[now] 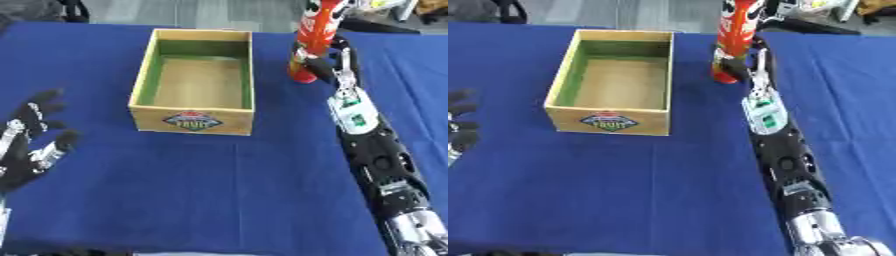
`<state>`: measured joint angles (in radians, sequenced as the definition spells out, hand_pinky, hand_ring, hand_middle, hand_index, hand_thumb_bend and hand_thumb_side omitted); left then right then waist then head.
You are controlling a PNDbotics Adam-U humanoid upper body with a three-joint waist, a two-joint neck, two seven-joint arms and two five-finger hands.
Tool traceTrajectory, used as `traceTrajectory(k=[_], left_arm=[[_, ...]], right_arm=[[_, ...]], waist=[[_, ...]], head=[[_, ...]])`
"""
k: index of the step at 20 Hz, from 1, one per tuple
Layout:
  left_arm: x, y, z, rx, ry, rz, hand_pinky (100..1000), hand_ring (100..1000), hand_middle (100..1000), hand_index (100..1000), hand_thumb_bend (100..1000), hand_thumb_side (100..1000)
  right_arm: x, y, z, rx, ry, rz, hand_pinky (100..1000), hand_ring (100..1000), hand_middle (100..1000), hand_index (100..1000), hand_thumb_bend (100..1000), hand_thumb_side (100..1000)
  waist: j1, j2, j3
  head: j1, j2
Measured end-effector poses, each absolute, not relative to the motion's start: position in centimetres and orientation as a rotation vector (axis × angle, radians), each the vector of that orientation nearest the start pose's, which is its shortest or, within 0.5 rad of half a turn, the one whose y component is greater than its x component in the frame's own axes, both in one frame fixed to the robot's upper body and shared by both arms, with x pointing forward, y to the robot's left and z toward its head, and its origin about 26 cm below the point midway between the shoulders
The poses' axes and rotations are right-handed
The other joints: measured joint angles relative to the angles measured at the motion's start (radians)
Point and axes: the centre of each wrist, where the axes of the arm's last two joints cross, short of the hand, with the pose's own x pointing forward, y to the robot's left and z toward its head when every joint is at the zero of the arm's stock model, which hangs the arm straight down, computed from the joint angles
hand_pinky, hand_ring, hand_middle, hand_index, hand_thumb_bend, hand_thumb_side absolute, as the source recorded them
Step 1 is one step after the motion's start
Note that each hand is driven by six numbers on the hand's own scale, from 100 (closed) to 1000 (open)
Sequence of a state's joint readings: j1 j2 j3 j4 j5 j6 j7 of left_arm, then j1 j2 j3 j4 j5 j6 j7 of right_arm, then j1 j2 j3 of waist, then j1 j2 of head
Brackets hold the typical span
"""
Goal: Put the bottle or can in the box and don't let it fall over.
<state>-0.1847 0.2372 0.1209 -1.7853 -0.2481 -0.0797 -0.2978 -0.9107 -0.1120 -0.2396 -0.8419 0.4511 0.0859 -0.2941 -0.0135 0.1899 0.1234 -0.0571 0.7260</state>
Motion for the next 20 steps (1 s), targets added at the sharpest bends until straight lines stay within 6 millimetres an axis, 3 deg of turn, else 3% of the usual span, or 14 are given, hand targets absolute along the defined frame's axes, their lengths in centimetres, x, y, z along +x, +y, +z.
traceTrajectory(k=[10,14,20], left_arm=[[31.02,30.17,11.68,0.288,-1.921,-0.623,769,893,919,930,702,698],[31.04,30.16,11.7,0.288,-1.922,-0.623,769,893,919,930,703,698],[31.08,30.13,11.77,0.287,-1.925,-0.624,770,893,918,930,703,698]], right_arm=[[48.47,-22.34,12.77,-0.614,-1.66,0.098,776,872,874,944,546,452],[48.55,-22.37,12.84,-0.617,-1.656,0.09,775,871,873,943,618,420],[48.56,-22.51,12.87,-0.618,-1.659,0.08,773,869,872,942,624,418]], waist=[[0.0,0.001,0.004],[0.0,0.001,0.008],[0.001,0.006,0.014]], head=[[-0.002,0.0],[-0.002,0.0],[-0.004,-0.004]])
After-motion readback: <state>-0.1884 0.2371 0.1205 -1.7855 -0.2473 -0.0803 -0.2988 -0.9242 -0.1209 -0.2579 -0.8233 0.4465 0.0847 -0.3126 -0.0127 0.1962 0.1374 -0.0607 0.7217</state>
